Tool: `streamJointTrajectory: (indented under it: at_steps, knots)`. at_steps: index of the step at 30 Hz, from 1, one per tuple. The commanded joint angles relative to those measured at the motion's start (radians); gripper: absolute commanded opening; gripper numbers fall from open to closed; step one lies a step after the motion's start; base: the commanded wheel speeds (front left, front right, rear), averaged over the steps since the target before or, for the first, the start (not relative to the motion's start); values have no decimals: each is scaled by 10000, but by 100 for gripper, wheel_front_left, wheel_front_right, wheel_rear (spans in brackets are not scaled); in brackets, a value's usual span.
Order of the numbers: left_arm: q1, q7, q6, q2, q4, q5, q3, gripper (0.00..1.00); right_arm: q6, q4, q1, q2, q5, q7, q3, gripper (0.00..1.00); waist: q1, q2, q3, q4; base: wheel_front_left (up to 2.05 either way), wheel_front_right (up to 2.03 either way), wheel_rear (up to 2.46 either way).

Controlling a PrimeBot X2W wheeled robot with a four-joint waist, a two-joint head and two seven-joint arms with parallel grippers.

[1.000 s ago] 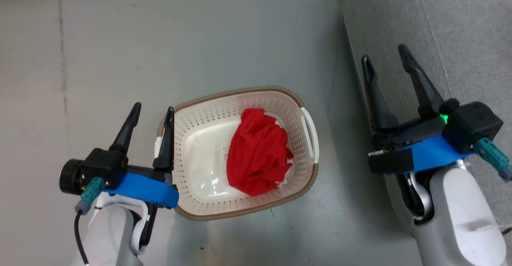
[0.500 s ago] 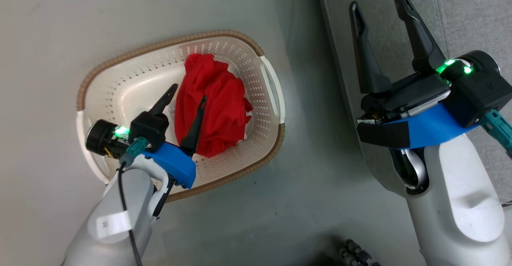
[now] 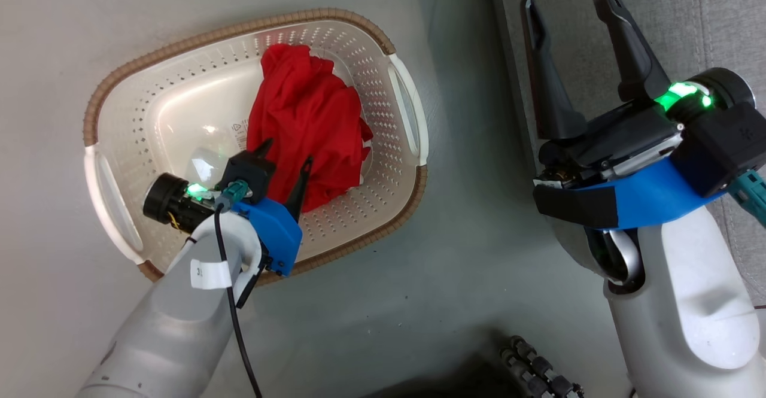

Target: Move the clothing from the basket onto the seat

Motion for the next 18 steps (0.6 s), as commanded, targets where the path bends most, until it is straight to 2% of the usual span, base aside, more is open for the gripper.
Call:
streamJointTrajectory:
  at_steps: [1,10,15,18]
  knots:
    - [-262,0,-12,-26,138,-73,-66,100,1,-95,-54,15,97,8,57,100,-1,0,132,-58,0,0,0]
    - [-1021,28,78,-214,1608,-183,-235,100,1,-312,54,15,255,-101,297,100,-1,0,542,-381,0,0,0]
    - [-1265,96,314,-384,2216,-275,-196,100,1,-382,183,15,388,-136,355,100,-1,0,564,-458,0,0,0]
    - [-1417,182,634,-451,2481,-259,-207,100,1,-413,224,15,431,-174,335,100,-1,0,567,-495,0,0,0]
